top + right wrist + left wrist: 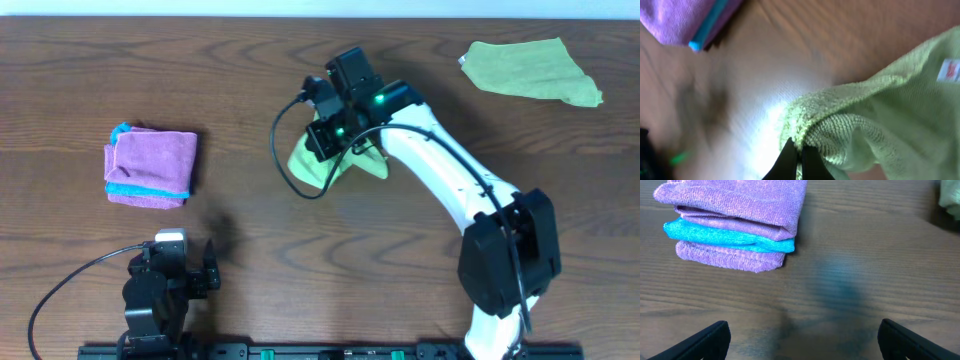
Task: Fold the cloth
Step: 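Grasp a green cloth corner with the right gripper and drag it left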
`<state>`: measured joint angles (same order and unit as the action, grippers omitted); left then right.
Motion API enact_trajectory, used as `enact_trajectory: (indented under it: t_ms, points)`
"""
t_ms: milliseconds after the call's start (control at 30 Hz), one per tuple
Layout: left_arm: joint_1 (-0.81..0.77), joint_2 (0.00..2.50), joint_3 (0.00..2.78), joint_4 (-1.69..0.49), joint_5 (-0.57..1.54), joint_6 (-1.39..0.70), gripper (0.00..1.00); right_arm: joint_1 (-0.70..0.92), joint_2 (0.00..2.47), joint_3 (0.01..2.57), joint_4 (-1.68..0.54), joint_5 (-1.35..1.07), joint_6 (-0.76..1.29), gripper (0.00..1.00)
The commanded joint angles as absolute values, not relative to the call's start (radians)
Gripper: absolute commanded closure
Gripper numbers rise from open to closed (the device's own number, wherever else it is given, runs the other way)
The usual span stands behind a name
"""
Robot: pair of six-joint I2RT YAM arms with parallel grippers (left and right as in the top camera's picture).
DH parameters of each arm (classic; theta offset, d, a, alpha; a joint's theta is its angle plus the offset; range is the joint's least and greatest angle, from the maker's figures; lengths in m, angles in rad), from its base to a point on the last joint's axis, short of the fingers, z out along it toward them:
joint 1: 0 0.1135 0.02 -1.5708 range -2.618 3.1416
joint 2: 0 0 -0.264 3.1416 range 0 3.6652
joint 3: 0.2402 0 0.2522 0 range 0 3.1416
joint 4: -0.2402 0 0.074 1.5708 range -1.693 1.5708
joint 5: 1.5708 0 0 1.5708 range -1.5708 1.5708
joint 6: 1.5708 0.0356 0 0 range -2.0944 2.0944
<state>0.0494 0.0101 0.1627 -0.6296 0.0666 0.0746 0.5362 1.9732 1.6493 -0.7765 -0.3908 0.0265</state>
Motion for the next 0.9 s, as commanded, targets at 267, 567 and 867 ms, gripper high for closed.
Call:
enact_trajectory:
  t_ms: [267,567,867]
  points:
    - [0.045,0.004,0.157,-0.632,0.052,0.067,0.05,0.549,2.096,1.659,-0.514,-0.321,0.001,0.37]
    - [0.045,0.004,0.157,-0.632,0.052,0.067,0.05,0.517,2.09,1.747,-0.487,-0.233,0.03,0.08]
    - [0.045,0.004,0.157,-0.632,0.052,0.067,0.05,0.392,2.095,1.784,-0.607,-0.11,0.085,0.09]
